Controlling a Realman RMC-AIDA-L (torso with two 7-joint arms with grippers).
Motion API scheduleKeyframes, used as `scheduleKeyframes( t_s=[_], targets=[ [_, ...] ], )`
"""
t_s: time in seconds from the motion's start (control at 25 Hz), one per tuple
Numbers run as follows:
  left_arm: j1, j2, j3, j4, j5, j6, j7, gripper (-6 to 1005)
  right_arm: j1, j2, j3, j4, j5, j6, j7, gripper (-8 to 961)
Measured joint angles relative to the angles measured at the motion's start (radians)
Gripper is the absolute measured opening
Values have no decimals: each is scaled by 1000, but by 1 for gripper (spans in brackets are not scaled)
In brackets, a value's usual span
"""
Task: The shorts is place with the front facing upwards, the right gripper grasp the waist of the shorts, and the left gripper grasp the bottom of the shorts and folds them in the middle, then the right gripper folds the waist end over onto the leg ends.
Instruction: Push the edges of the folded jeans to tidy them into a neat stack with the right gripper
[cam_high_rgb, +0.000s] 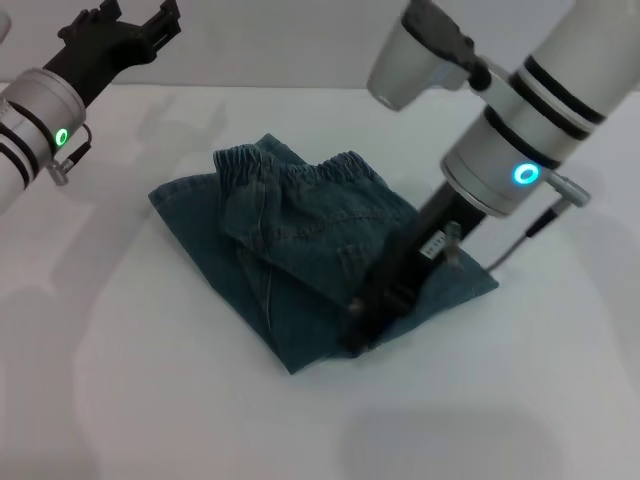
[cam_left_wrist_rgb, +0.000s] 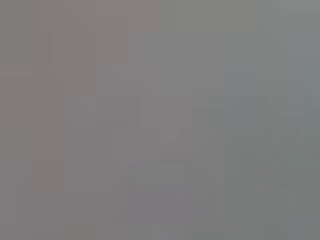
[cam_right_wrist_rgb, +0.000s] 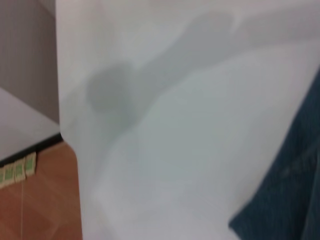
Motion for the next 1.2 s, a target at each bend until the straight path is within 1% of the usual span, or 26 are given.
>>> scheduleKeyframes(
  t_s=[0.12, 0.4, 0.72, 0.88, 0.96, 1.2],
  targets=[
    [-8, -1, 0, -3, 0, -1, 1, 827, -5, -5, -1, 32, -30, -8, 8, 566],
    [-8, -3, 0, -6, 0, -1, 1, 827, -15, -8, -5, 47, -34, 22, 8, 567],
    [-11, -4, 0, -16, 0, 0, 1, 827, -20, 6, -8, 56, -34, 69, 9, 567],
    [-11, -4, 0, -16, 0, 3, 1, 827, -24, 7, -9, 70, -43, 87, 15, 567],
    [-8, -4, 0, -16, -2, 5, 1, 827, -28, 8, -9, 73, -86, 110, 33, 567],
    [-7, -4, 1, -16, -4, 7, -1, 827, -39, 8, 2, 57, -113, 140, 52, 566]
  ],
)
